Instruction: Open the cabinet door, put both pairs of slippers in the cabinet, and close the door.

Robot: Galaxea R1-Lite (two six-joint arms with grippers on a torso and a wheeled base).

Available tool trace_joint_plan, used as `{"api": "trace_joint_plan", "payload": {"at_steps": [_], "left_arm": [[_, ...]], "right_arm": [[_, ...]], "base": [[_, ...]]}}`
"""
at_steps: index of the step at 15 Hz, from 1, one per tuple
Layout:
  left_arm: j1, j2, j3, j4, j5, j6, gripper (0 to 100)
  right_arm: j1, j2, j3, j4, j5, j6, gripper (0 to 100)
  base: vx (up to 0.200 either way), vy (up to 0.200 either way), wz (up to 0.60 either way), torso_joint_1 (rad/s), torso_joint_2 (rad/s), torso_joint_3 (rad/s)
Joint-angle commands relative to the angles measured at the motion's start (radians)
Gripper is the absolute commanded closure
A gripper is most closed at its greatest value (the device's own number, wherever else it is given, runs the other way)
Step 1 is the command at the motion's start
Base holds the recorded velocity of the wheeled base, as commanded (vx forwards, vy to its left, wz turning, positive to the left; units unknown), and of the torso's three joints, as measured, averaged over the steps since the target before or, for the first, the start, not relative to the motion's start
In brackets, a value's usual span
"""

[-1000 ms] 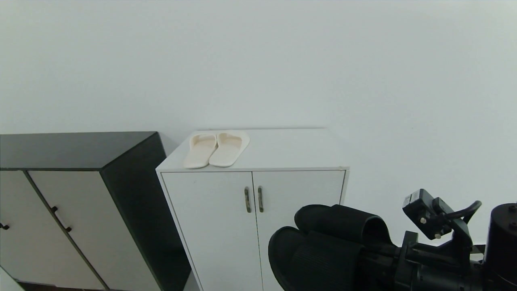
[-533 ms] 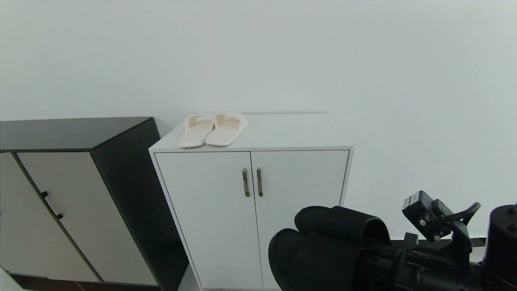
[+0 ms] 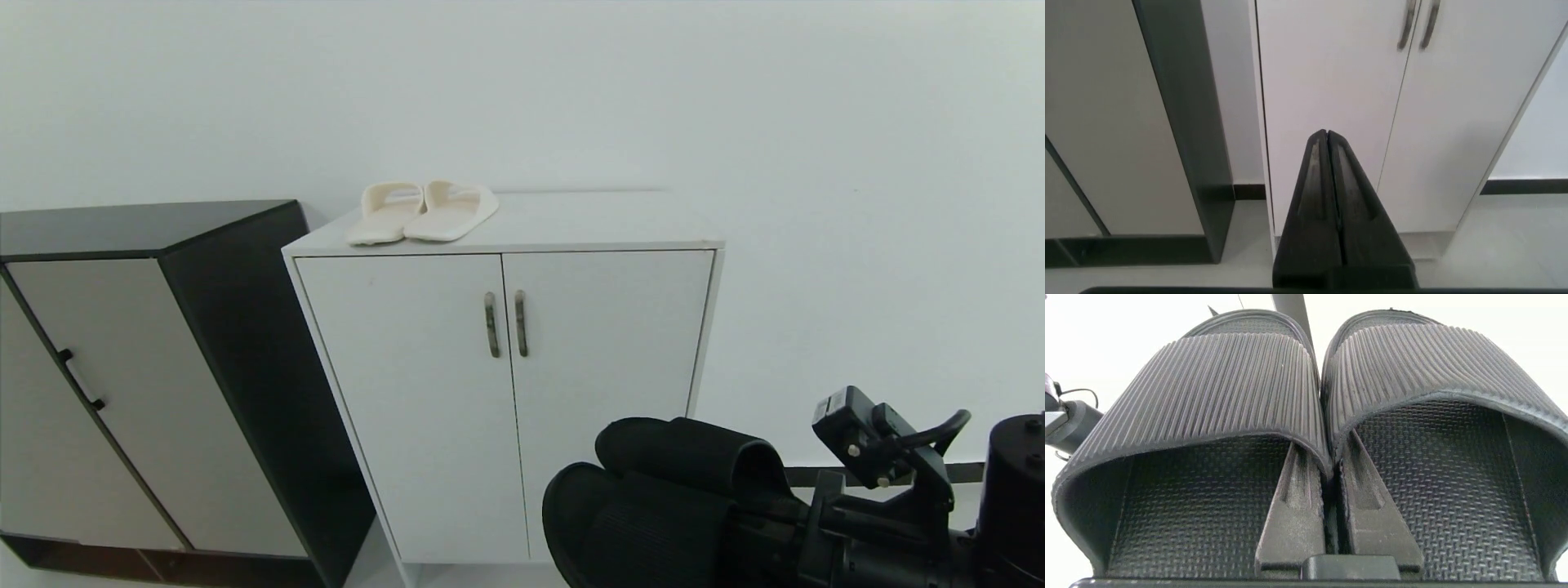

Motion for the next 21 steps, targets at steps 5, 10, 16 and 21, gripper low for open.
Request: {"api": "trace_joint_plan", "payload": {"at_steps": [5,10,16,21], "left_arm": [[0.001,0.001,0.0,0.0,0.0,-0.001,100],[-0.001,0.001,0.0,0.0,0.0,-0.001,100],[-0.001,0.001,0.0,0.0,0.0,0.001,100],[0.001,0.001,0.0,0.0,0.0,-0.001,100]], "right_arm": [[0.001,0.003,0.001,0.0,0.001,0.0,100],[-0.001,0.01,0.001,0.0,0.001,0.0,100],[-0.001,0.02,0.01,-0.002,0.001,-0.001,100],[0.001,0.02,0.012,-0.002,0.001,-0.001,100]], "base": [[0.0,0.0,0.0,-0.232,0.47,0.224],[0.0,0.0,0.0,-0.226,0.38,0.192],[0.0,0.0,-0.2,-0.05,0.17,0.063],[0.04,0.0,0.0,0.0,0.0,0.004]]}}
